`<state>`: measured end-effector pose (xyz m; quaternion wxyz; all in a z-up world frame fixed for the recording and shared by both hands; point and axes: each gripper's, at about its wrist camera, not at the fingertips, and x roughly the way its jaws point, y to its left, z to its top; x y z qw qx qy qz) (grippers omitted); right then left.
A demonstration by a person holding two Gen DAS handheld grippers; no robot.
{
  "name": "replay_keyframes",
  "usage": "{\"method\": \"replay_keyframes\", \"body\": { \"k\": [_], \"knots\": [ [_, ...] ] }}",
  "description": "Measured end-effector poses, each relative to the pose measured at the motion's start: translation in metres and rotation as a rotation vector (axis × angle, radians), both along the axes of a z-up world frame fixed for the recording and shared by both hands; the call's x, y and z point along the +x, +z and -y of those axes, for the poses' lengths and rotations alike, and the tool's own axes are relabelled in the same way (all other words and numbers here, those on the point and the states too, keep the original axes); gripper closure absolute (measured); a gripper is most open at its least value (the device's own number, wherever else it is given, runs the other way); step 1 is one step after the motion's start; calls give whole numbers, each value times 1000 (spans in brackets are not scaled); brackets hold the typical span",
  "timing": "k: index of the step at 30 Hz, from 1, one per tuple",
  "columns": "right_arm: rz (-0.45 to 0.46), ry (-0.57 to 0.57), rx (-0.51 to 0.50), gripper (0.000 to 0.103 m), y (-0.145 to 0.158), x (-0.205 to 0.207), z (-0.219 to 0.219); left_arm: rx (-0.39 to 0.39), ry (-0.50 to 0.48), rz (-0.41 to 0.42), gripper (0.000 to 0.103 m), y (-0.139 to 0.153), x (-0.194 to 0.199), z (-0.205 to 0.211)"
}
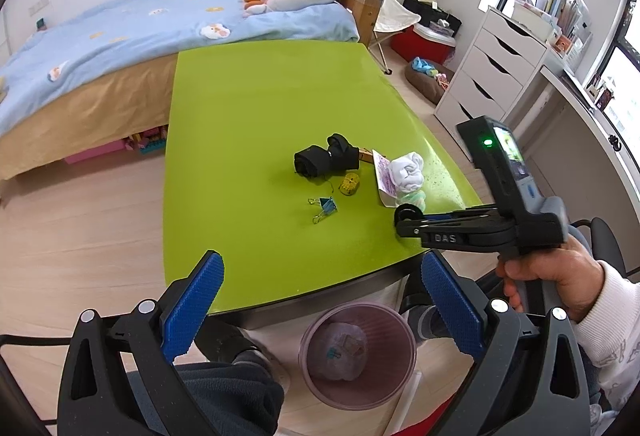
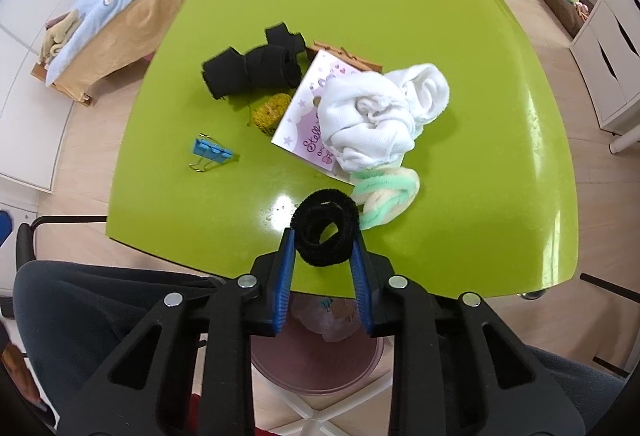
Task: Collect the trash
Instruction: 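Reach the right tool to the black hair tie and grasp it, then grasp the second blue binder clip with the left tool while the right holds the hair tie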
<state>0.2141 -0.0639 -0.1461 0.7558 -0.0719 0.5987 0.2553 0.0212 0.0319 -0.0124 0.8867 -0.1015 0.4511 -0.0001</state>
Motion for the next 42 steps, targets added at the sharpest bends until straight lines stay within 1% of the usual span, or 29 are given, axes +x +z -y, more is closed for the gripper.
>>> {"method": "replay_keyframes", "body": {
  "k": [4,8,14,20,27,32,35,36,37,39,40,42],
  "knots": [
    [25,25,29,76,16,-6,3,5,-3,-5,8,0,9,1],
    [60,54,65,76,40,-15,9,9,-11,-14,8,-2,22,2],
    [106,90,103,76,69,-25,17,32,-27,-35,8,-10,45,5],
    [131,97,120,76,80,-28,26,17,-31,-97,8,-30,74,5],
    [137,84,130,76,82,-27,37,-14,-40,-186,8,-63,106,5],
    [134,74,134,76,82,-23,43,-28,-34,-226,9,-83,121,5],
    [131,70,135,76,81,-22,44,-40,-39,-257,30,-92,127,7],
    [130,69,135,76,81,-22,45,-41,-41,-268,34,-95,128,8],
    [129,67,135,76,81,-21,45,-45,-42,-271,37,-97,129,8],
    [128,66,135,76,80,-21,46,-59,-39,-274,48,-100,129,6],
    [128,65,134,76,80,-21,46,-63,-38,-275,50,-100,130,6],
    [125,65,132,76,79,-20,47,-70,-43,-278,59,-103,131,6]
  ]
}}
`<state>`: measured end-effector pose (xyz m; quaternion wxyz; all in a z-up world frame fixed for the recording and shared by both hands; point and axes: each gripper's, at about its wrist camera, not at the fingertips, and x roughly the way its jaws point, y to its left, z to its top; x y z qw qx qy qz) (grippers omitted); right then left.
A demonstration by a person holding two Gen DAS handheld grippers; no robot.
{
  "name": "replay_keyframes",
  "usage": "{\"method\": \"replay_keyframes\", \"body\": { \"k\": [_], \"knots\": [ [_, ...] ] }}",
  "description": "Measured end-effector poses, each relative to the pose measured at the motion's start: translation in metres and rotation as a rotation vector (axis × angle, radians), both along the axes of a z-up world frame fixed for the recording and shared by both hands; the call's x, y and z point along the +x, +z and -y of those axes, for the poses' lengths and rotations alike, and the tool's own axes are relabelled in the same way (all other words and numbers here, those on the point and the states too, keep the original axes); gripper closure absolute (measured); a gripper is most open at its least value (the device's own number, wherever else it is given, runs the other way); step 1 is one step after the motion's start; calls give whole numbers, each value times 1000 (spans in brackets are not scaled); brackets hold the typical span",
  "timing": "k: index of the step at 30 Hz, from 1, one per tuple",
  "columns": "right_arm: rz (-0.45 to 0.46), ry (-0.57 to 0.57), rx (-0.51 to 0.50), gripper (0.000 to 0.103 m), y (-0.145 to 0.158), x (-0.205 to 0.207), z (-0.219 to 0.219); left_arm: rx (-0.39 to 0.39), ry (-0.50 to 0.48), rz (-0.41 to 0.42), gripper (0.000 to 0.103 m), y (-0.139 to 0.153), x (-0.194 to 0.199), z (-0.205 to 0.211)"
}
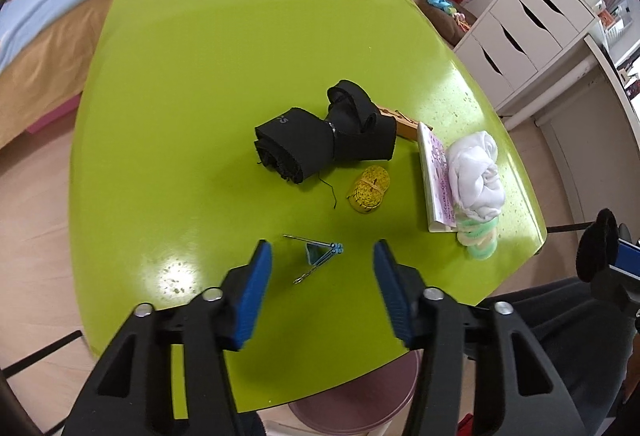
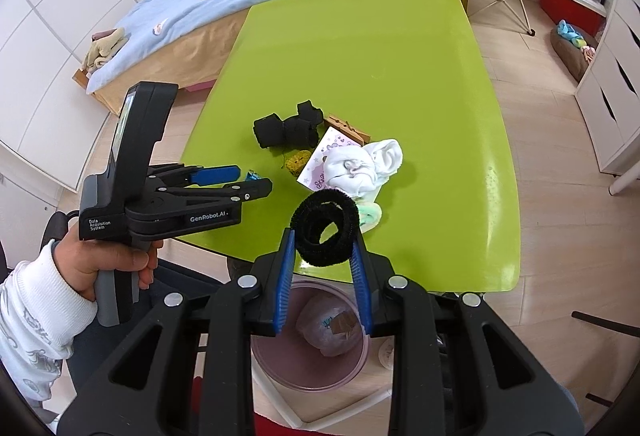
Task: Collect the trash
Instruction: 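Grasp the second blue binder clip with the left tool while the right holds the hair tie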
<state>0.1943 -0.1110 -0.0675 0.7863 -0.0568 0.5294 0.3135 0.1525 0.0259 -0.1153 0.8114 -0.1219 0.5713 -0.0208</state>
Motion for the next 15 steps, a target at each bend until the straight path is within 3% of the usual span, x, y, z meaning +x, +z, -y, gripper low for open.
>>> {"method": "replay_keyframes", "body": {
  "k": [5,15],
  "knots": [
    [3,-3,-3,76,0,1,0,-9,-3,-13,86,-4,4,1],
    [14,0,1,76,2,1,2,19,-24,41,87,19,-7,5]
  ]
}}
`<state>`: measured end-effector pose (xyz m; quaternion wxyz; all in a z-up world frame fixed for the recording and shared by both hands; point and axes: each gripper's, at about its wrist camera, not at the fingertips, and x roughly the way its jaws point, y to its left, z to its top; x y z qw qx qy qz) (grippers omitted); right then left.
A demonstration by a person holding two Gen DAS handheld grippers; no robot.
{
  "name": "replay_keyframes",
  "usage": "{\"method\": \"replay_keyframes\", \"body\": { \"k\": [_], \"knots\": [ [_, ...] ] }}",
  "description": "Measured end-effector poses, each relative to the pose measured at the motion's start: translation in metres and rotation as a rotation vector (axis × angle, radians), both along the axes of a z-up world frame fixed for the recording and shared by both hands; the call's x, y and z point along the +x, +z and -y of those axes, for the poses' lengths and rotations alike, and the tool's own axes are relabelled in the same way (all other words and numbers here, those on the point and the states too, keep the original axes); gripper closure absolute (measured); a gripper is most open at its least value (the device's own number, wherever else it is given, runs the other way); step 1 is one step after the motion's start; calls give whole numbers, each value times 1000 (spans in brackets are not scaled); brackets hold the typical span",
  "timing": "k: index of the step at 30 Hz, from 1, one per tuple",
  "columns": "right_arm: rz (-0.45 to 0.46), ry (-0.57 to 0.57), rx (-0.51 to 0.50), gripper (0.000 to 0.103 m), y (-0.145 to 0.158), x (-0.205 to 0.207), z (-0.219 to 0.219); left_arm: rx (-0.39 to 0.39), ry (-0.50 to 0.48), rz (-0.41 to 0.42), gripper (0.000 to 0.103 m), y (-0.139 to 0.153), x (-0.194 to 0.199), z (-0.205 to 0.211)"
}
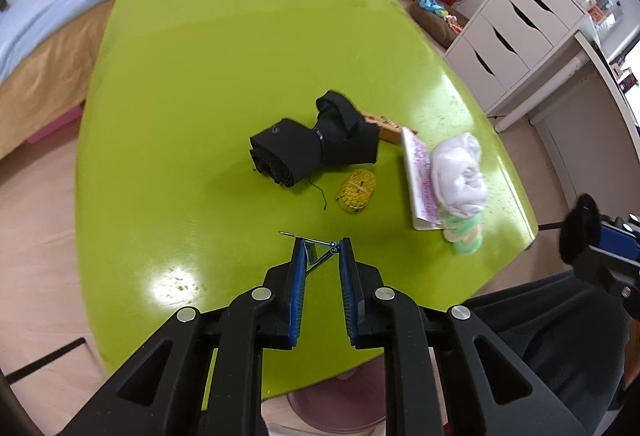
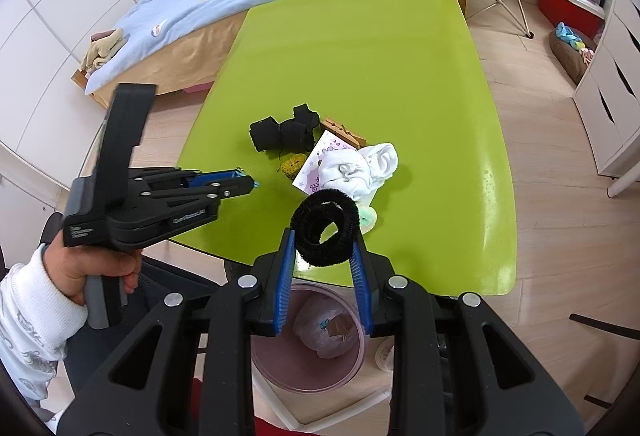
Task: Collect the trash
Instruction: 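Grasp the second blue binder clip with the left tool while the right holds the hair tie, then carry hair tie and clip over the pink bin and open both tools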
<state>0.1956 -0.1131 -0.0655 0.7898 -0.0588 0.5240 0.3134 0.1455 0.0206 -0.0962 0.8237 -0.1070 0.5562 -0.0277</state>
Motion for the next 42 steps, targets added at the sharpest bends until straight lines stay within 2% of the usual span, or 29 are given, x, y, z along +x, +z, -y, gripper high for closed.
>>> {"method": "replay_keyframes", "body": {
  "k": [13,19,28,42],
  "knots": [
    [48,34,8,76,18,-21,4,49,-39,139,87,63,-58,19],
    [67,60,13,76,25,-40,5,63,-55,180,87,80,-86,29],
    [69,113,16,76,26,-75,12,45,-65,199,87,83,-123,37],
    [-12,165,8,76,-8,-115,14,22,-65,183,87,72,-163,43]
  ]
}}
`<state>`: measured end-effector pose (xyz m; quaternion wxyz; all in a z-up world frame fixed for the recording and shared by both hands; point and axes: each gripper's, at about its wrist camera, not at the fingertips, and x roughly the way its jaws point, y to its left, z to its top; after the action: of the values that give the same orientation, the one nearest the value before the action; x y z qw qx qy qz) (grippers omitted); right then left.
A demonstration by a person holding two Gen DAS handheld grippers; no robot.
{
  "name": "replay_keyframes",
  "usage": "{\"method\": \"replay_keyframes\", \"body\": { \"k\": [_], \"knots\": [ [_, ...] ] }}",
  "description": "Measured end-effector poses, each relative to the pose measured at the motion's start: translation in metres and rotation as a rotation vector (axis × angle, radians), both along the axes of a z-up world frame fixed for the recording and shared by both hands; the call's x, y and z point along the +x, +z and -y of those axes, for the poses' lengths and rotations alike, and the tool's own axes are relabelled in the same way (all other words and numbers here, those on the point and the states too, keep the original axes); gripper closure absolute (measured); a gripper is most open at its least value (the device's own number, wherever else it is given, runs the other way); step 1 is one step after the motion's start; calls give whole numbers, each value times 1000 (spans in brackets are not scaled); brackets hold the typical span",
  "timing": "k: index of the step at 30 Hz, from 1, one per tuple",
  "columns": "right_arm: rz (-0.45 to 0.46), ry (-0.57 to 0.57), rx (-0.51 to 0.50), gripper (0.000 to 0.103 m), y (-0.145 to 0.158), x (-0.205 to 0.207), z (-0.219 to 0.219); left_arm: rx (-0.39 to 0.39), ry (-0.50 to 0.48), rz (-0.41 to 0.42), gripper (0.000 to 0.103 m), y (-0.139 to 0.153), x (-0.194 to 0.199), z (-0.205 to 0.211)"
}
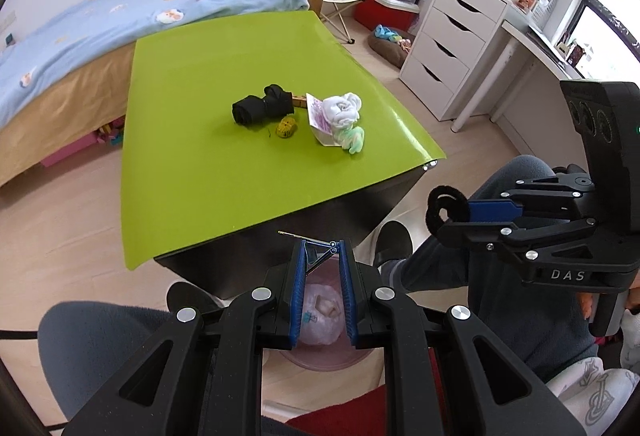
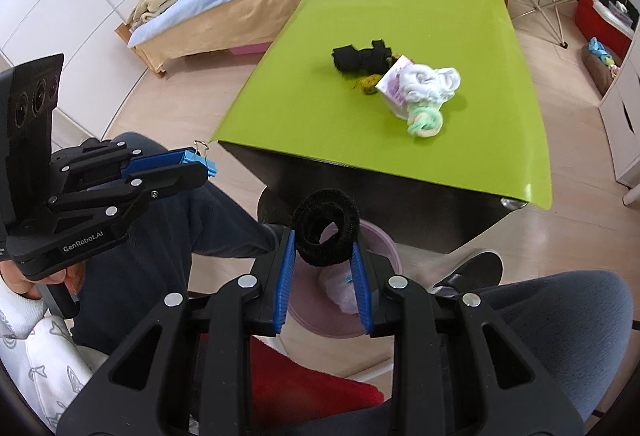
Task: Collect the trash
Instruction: 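Carry hair tie and clip over the pink bin and open both tools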
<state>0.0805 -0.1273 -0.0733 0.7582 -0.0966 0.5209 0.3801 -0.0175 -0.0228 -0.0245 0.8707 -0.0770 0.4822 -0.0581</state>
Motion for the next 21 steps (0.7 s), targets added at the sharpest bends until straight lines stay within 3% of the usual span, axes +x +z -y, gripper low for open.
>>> {"method": "replay_keyframes", "body": {
  "k": [8,9,10,14,21],
  "knots": [
    [-11,24,12,73,0,-4,-5,-6,-1,10,87,3,-3,-1],
    [-15,25,11,60,-1,-4,-5,-7,-3,10,87,3,-3,-1],
    [-18,23,13,40,-1,-3,-4,-8,-4,9,87,3,-3,0],
    [-21,-7,24,17,0,1,1,-11,-12,7,87,2,-3,2],
    [13,-69,22,12,7,9,16,-15,-38,-4,87,0,-2,7]
  ]
}}
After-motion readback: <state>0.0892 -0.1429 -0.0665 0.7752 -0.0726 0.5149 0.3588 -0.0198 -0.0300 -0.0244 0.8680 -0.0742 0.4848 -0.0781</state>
